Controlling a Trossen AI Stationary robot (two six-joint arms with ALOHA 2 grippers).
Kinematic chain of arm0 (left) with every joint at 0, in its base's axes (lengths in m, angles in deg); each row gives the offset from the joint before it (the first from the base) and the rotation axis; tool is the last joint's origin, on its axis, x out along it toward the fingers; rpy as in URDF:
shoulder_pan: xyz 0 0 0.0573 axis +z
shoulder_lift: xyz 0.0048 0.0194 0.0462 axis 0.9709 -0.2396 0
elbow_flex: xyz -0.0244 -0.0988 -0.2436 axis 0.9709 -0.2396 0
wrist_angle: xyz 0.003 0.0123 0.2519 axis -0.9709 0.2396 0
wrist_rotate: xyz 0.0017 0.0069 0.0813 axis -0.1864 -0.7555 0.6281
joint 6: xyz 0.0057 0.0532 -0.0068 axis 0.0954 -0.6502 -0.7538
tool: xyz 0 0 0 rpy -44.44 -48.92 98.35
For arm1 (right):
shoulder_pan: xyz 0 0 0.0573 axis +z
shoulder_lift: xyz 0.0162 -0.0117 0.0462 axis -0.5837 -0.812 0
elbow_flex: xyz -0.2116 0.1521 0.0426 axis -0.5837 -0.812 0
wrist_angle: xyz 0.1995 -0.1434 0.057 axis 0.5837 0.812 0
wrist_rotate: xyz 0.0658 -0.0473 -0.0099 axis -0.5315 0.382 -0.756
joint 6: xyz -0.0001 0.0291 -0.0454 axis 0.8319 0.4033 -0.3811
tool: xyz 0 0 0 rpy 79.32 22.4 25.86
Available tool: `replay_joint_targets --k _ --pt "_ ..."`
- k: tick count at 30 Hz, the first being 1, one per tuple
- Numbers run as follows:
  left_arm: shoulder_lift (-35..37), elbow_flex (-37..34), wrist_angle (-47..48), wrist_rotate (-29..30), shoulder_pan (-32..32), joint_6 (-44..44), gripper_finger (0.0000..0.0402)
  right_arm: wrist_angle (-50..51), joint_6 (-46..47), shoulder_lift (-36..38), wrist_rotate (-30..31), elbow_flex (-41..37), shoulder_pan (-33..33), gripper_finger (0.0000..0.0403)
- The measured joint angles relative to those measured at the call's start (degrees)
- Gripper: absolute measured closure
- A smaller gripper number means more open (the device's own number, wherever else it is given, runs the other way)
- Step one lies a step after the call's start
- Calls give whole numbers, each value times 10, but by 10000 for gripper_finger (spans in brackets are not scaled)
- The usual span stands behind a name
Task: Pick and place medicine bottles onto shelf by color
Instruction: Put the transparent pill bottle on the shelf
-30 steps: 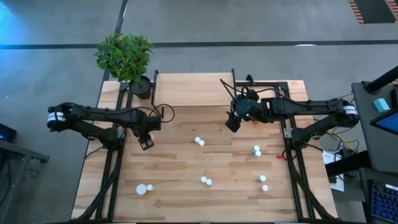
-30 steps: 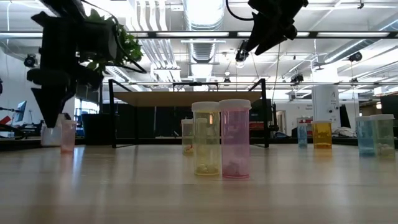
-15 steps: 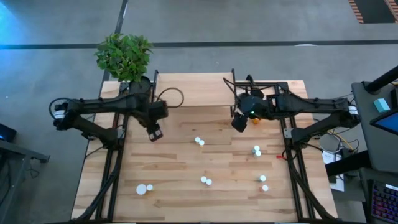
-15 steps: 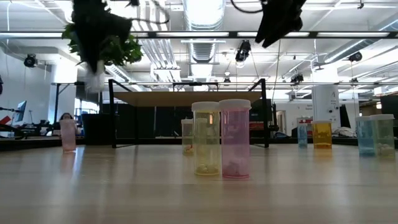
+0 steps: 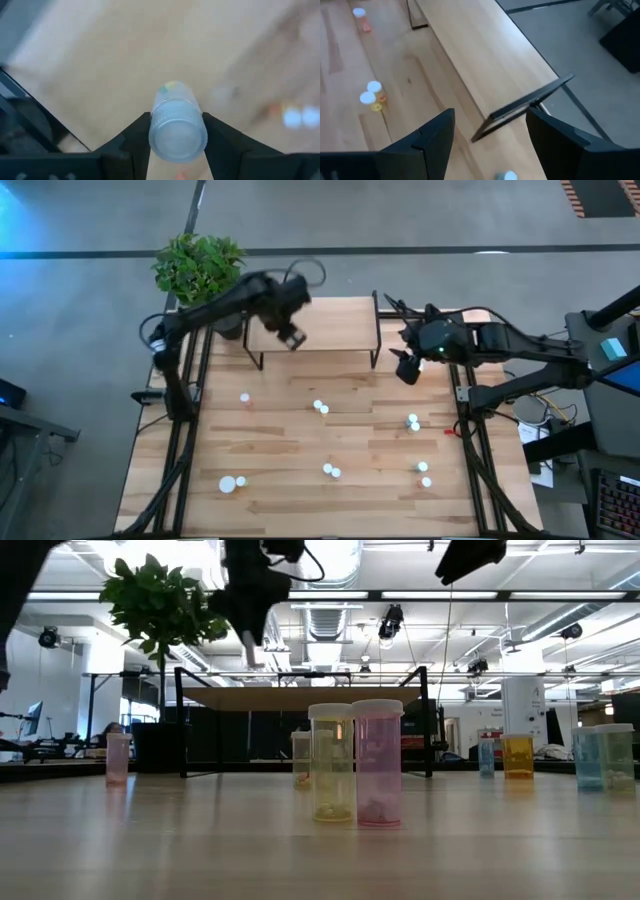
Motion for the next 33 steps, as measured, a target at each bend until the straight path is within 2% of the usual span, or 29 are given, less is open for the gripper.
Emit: replay_joint_targets --k 6,13,24,33 --pt "-89 108 4 1 86 -37 267 24 0 19 10 0 0 167" --pt "-153 179 49 -1 160 -58 267 31 51 28 14 0 0 170" --pt "-145 169 54 -2 185 -121 267 31 126 27 16 -1 0 170" --pt "-145 146 54 -1 186 -116 267 31 158 26 24 -1 0 170"
